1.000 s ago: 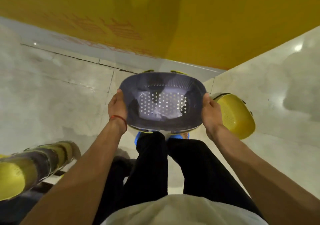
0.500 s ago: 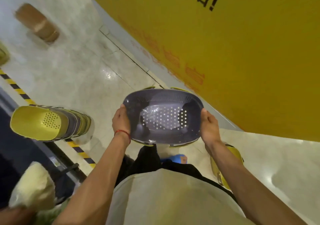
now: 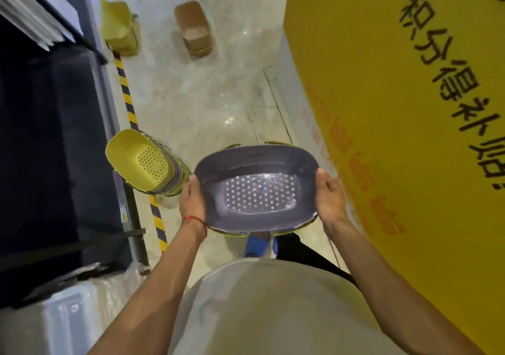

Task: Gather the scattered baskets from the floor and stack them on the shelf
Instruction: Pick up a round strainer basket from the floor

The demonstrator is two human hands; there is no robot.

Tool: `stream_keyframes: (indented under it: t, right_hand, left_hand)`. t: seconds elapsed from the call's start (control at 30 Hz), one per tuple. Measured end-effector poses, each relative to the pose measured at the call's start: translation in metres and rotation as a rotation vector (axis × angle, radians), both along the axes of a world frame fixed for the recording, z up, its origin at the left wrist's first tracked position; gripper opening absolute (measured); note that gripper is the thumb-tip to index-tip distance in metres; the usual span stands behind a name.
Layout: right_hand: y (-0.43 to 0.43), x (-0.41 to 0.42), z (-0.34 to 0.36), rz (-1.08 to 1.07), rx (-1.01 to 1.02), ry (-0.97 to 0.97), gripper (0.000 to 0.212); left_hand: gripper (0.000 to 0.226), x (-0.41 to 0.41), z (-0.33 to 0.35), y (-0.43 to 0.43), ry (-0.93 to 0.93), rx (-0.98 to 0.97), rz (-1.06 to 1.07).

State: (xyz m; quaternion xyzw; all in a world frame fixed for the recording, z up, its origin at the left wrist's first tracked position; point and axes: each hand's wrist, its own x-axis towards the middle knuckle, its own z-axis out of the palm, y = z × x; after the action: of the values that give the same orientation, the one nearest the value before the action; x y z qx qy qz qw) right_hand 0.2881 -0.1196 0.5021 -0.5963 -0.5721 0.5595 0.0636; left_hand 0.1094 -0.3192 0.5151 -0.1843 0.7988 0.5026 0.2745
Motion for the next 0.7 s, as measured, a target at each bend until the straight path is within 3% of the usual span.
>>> stream_keyframes:
  t: [0.13,0.3,0.43,0.6,0.7]
  right_hand:
    - [0.016,-0.073,0.007,0.223,-0.023,0.084,0.044]
    - [0.024,-0.17,0.003,0.48,-0.064,0.142,0.049]
    - [0.01,-0.253,0.003,0.672,-0.061,0.114,0.053]
    - [-0.024,-0.364,-0.014,0.897,-0.02,0.096,0.047]
    - [-0.05,-0.424,-0.028,0.958,-0.007,0.084,0.047]
  left_hand:
    - [0.047,-0.03,0.009,-0.014,-0.013,-0.005,0.284]
    - [0.041,-0.067,0.018,-0.033,0.05,0.04,0.521]
    - [0.049,-0.097,0.009,-0.062,0.049,0.003,0.68]
    - [0.03,-0.15,-0.019,-0.094,0.012,0.022,0.895]
    - [0.042,-0.185,-0.03,-0.11,-0.015,0.003,0.961]
